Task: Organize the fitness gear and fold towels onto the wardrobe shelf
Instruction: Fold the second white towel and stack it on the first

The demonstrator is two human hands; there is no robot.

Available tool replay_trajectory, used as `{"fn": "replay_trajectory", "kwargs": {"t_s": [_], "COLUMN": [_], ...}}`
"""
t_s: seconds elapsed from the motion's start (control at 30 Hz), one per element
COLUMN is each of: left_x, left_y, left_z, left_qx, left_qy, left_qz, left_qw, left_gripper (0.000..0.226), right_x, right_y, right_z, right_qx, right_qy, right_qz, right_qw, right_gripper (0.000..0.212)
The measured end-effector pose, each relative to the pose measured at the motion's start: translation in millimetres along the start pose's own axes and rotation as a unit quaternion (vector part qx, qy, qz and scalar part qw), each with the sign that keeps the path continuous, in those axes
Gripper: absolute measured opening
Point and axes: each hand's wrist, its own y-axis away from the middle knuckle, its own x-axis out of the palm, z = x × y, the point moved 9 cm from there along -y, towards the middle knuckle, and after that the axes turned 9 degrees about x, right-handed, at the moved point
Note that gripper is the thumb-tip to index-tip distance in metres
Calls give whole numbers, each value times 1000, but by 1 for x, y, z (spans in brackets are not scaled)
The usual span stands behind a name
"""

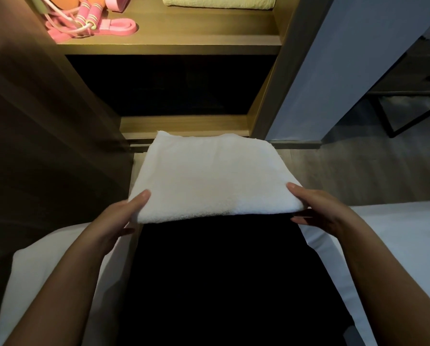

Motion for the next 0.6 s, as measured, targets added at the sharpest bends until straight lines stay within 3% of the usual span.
{"fn": "replay_trajectory", "kwargs": {"t_s": [0.17, 0.37, 0.47, 0.6], "left_x": [10, 8, 12, 14], "left_y": [8, 19, 28, 23], "left_z": [-2, -1, 4, -11], "left_qx": [-32, -18, -13, -19], "left_qy": [63, 39, 63, 72], "left_qz": [49, -39, -81, -98], "left_qw": [996, 998, 995, 992], "left_gripper": [56, 28, 13, 18], "right_x": [9, 2, 1, 5], "right_y": [1, 2, 7, 7], "right_z": [-7, -17, -22, -9], "right_qx": [21, 16, 17, 6], "right_qy": [-31, -67, -58, 0], "right_qz": [26, 14, 16, -5], "right_qw": [999, 998, 998, 1000], "right_gripper": [56, 41, 49, 49]}}
